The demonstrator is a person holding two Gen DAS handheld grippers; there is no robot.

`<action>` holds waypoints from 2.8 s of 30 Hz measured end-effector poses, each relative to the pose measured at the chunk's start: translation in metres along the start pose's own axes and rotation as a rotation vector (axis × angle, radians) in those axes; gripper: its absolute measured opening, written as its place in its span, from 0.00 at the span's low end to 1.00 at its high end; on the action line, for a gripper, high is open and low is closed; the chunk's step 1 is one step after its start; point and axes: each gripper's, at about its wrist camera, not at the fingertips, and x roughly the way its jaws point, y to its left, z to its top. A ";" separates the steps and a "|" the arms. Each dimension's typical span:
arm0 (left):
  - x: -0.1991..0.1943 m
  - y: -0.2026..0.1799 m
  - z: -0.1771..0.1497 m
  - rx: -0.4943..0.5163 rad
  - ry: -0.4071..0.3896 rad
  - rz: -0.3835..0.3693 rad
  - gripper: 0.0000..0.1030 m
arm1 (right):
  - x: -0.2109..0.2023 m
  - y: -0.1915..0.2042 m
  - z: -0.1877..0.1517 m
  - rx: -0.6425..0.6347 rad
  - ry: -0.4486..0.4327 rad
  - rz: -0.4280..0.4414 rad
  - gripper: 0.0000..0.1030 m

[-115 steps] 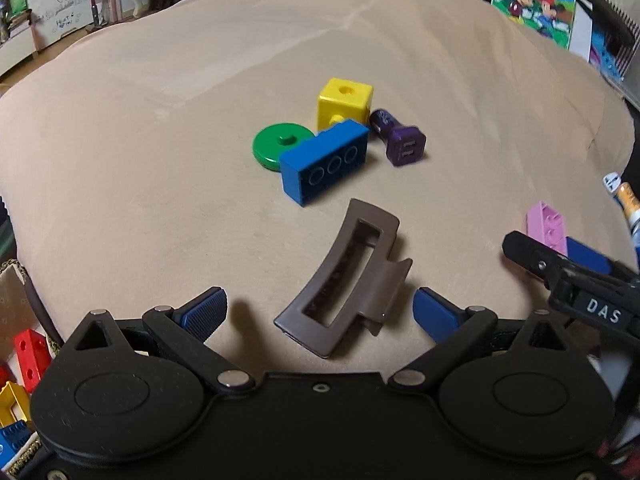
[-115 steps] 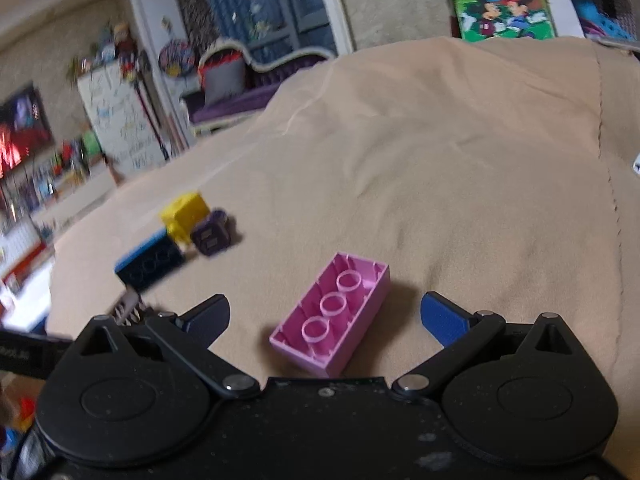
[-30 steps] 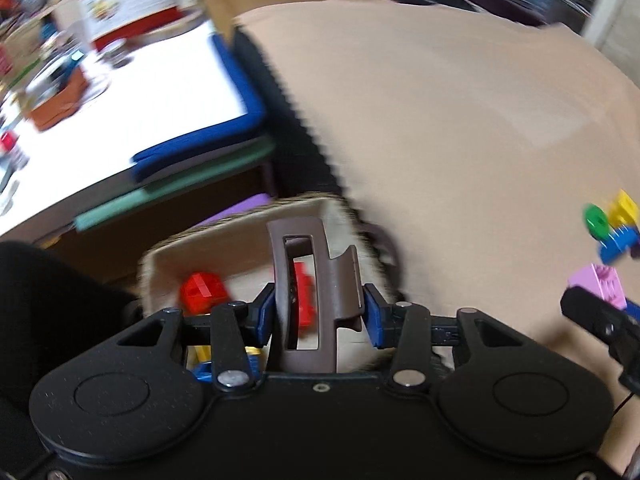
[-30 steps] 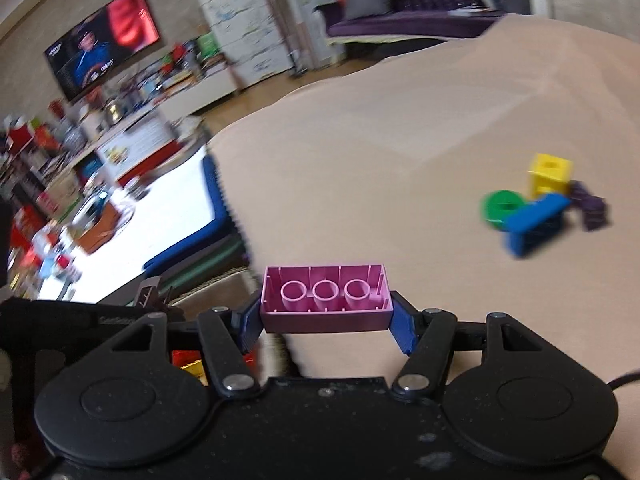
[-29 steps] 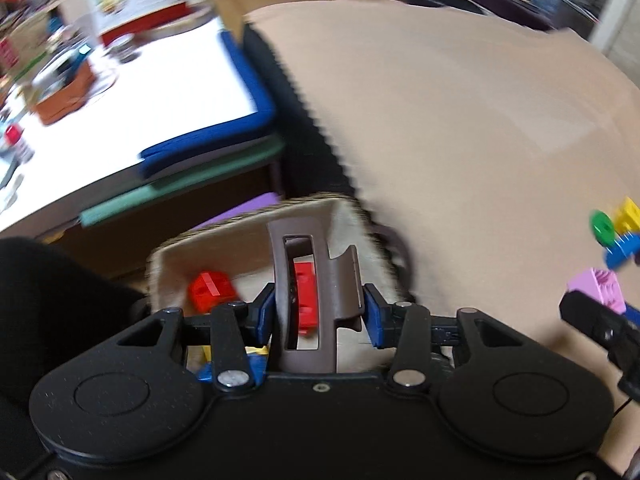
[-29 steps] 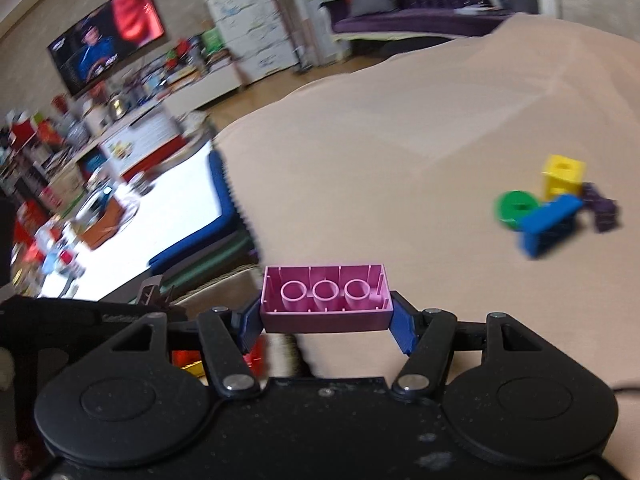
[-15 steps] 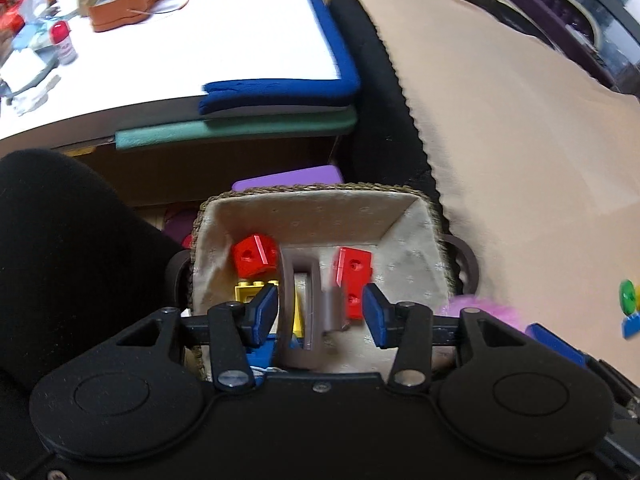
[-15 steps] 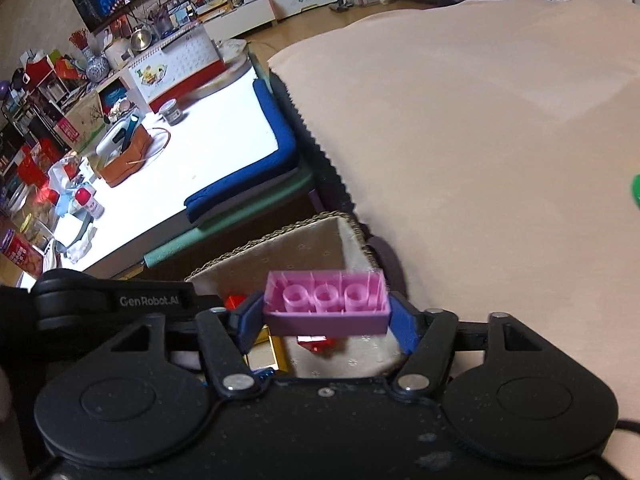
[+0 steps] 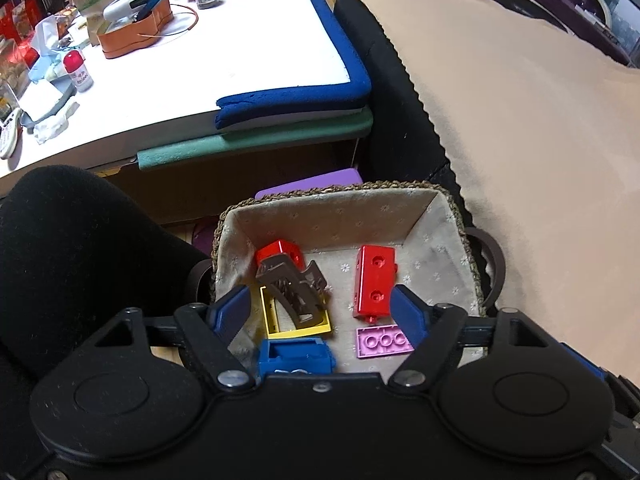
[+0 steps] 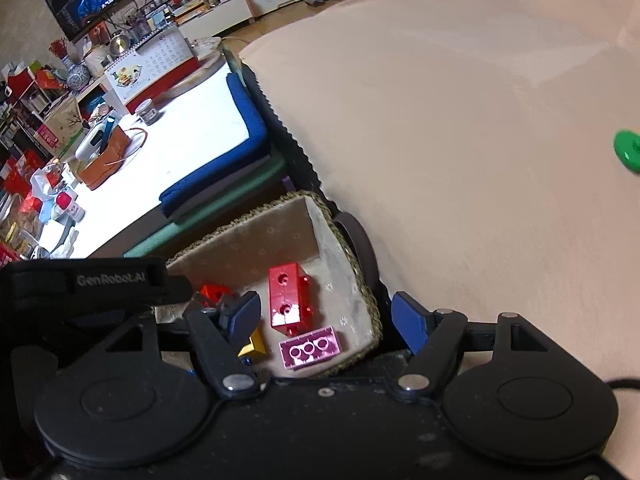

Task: Organize rigid objects
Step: 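Move both tools back over the yellow cube and blue brick on the bed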

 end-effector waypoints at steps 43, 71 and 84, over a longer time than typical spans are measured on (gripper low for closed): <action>-0.022 -0.040 -0.033 0.191 -0.111 -0.083 0.85 | -0.028 -0.052 -0.017 0.074 -0.101 -0.073 0.82; -0.051 -0.092 -0.078 0.434 -0.260 -0.276 0.91 | -0.075 -0.173 -0.015 0.305 -0.277 -0.366 0.82; -0.054 -0.160 -0.116 0.689 -0.277 -0.334 0.92 | -0.115 -0.238 -0.026 0.399 -0.353 -0.450 0.87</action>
